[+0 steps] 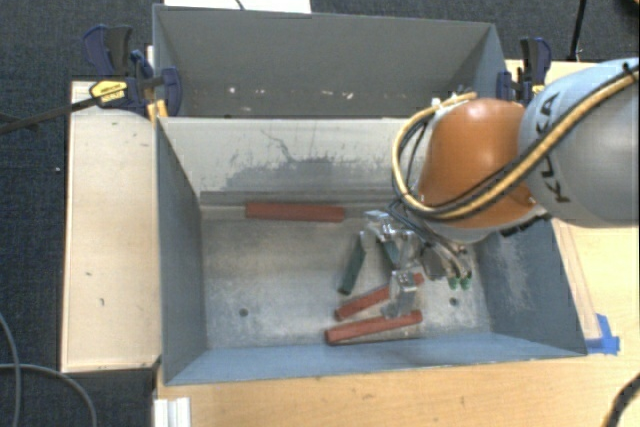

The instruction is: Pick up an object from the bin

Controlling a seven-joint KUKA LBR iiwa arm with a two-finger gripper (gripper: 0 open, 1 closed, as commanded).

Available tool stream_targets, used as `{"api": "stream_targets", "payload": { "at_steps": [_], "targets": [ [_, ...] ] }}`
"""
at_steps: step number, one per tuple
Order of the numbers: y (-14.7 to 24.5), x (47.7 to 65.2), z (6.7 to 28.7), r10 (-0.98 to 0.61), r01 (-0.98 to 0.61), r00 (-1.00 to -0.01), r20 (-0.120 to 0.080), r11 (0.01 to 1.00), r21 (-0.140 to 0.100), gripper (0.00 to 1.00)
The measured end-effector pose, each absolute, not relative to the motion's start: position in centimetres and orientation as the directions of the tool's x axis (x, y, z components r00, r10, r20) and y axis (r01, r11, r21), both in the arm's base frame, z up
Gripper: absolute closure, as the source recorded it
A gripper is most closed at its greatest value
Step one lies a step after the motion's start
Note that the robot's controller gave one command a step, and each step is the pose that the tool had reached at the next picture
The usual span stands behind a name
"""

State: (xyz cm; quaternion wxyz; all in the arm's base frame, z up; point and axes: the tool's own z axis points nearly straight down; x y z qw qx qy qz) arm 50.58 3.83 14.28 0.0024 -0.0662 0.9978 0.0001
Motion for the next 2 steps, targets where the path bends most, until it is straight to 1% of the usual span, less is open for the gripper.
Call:
{"api": "stream_targets", "payload": {
  "at_steps": [2],
  "targets": [
    [3.43,48.59,12.73,-0.334,-0.334,-0.943,-0.001,0.943,0.000,0.00]
  ]
}}
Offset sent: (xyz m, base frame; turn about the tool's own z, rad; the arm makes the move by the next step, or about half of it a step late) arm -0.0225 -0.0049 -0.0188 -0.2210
